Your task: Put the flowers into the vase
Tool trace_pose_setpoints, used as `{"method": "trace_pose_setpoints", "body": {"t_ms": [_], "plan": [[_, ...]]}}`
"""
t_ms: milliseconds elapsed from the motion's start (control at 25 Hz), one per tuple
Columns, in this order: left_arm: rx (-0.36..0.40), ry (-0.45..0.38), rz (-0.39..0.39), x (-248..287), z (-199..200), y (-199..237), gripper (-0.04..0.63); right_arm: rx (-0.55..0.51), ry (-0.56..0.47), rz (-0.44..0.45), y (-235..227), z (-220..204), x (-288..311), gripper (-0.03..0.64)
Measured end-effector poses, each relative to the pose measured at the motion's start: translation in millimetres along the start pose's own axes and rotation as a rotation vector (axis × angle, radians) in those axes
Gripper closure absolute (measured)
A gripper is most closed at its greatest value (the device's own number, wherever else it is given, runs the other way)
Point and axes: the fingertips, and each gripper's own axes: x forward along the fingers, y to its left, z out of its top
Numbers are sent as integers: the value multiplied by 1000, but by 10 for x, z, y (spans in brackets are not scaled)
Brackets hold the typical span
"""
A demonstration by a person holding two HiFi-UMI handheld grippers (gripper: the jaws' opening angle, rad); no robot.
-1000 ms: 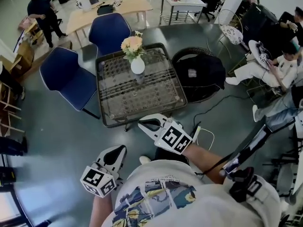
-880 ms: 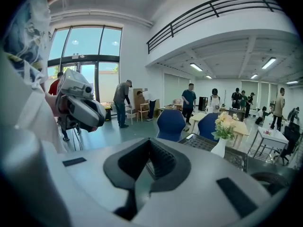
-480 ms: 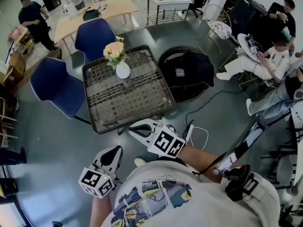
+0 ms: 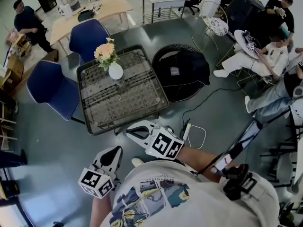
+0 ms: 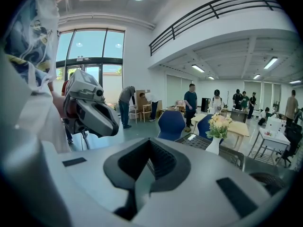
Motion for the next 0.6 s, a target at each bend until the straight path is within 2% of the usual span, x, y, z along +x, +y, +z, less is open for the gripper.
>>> {"method": "trace_pose_setpoints", "body": {"t_ms": [600], "plan": [[1, -1, 13, 73, 3, -130, 586, -15, 2, 6, -61, -2, -133, 606]]}}
